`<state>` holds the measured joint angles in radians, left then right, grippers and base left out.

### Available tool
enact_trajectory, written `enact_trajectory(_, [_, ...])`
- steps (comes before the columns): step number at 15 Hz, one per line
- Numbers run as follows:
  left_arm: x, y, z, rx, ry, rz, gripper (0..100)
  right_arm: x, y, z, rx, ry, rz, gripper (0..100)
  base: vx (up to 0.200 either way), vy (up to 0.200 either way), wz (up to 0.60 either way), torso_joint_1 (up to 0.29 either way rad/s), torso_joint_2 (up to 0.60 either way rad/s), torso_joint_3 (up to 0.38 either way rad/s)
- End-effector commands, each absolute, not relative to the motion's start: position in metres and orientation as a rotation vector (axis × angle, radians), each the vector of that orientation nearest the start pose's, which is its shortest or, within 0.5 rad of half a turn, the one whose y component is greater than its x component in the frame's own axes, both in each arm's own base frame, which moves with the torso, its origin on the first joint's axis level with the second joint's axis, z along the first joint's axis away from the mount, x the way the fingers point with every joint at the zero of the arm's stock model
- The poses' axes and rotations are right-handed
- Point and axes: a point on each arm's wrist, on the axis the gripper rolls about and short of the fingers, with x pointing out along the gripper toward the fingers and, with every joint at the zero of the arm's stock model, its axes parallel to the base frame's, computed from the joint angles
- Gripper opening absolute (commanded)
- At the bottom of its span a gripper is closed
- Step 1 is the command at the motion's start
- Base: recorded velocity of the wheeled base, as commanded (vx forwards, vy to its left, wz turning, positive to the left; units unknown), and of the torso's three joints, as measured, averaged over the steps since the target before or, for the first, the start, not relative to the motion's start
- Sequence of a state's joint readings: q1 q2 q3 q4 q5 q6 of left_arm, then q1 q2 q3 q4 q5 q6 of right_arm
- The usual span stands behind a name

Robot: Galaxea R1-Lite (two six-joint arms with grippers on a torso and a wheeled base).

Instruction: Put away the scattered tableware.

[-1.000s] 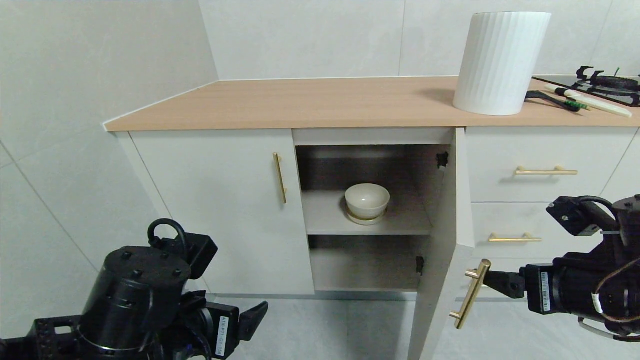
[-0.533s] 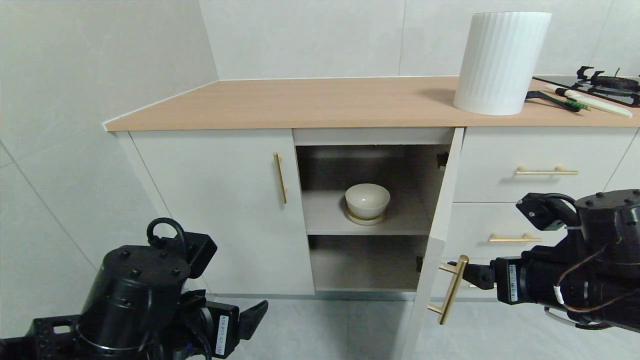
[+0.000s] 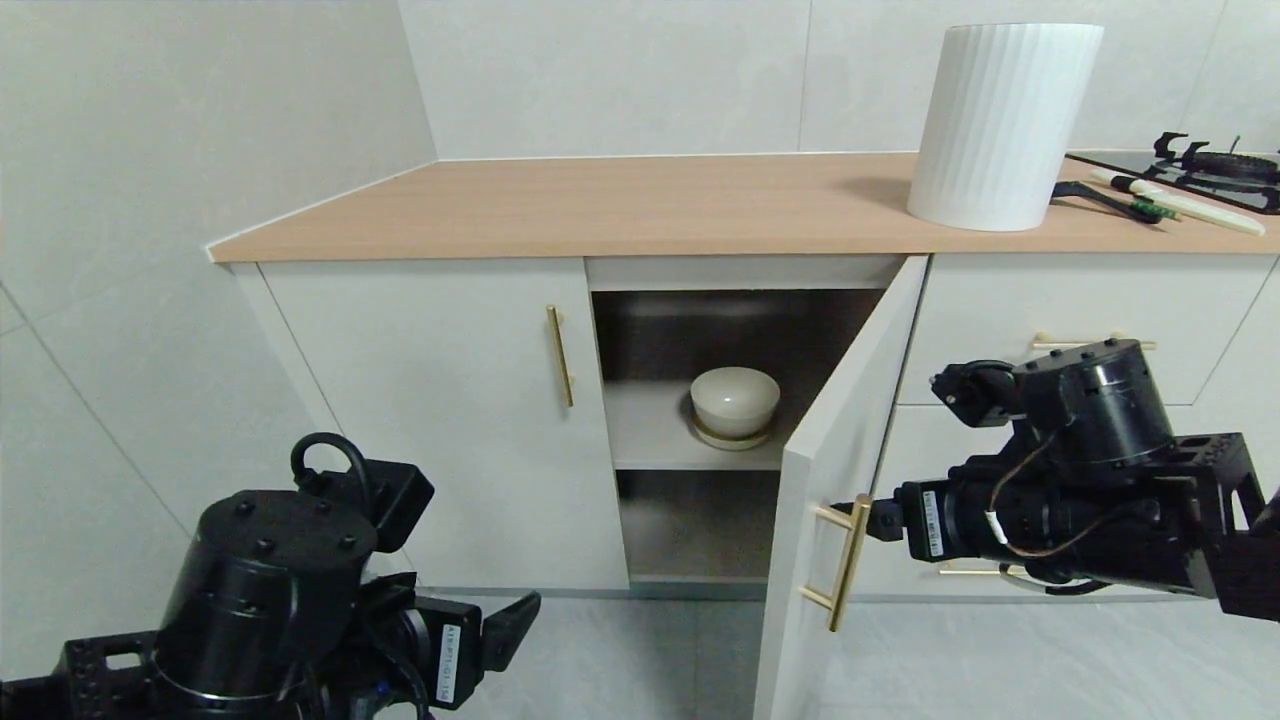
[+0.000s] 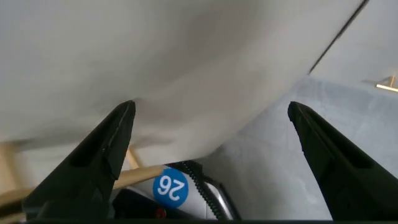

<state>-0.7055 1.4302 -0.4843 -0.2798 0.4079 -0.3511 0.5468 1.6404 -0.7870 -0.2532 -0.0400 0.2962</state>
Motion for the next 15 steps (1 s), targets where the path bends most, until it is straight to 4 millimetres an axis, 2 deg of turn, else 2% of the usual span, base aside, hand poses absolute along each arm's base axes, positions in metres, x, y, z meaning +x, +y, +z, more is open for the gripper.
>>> enact_trajectory(1, [0.158, -0.123, 0.135, 0.012, 0.587, -0.189, 100, 0.251, 0.149, 0.143, 0.133, 0.673, 0.374, 100, 0.000, 0.000, 0.00, 0.000, 0.00, 0.000])
enact_trajectory(4, [0.158, -0.123, 0.135, 0.016, 0.578, -0.193, 100, 0.266, 0.156, 0.134, 0.211, 0.621, 0.357, 100, 0.000, 0.000, 0.00, 0.000, 0.00, 0.000])
enact_trajectory(7, [0.158, -0.123, 0.135, 0.017, 0.579, -0.193, 100, 0.268, 0.158, 0.132, 0.213, 0.618, 0.349, 100, 0.000, 0.000, 0.00, 0.000, 0.00, 0.000])
enact_trajectory(14, [0.158, -0.123, 0.134, 0.017, 0.581, -0.194, 100, 0.275, 0.161, 0.124, 0.227, 0.600, 0.322, 100, 0.200, 0.000, 0.00, 0.002, 0.00, 0.002])
enact_trajectory(15, [0.158, -0.123, 0.134, 0.017, 0.581, -0.194, 100, 0.275, 0.161, 0.125, 0.228, 0.599, 0.322, 100, 0.000, 0.000, 0.00, 0.000, 0.00, 0.000])
